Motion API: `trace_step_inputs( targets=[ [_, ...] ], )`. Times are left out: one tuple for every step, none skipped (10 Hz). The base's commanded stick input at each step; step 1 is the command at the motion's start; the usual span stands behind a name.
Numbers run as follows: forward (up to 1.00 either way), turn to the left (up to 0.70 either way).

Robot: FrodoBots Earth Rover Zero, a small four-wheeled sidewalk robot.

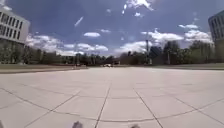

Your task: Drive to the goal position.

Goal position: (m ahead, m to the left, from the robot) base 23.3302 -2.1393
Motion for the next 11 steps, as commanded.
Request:
trace_step_inputs(
  targets=[
    [0.7, 0.0],
    [0.7, 0.0],
    [0.7, 0.0],
    [0.7, 0.0],
    [0.7, 0.0],
    [0.7, 0.0],
    [0.7, 0.0],
    [0.7, 0.0],
    [0.7, 0.0],
    [0.7, 0.0],
    [0.7, 0.0]
  ],
)
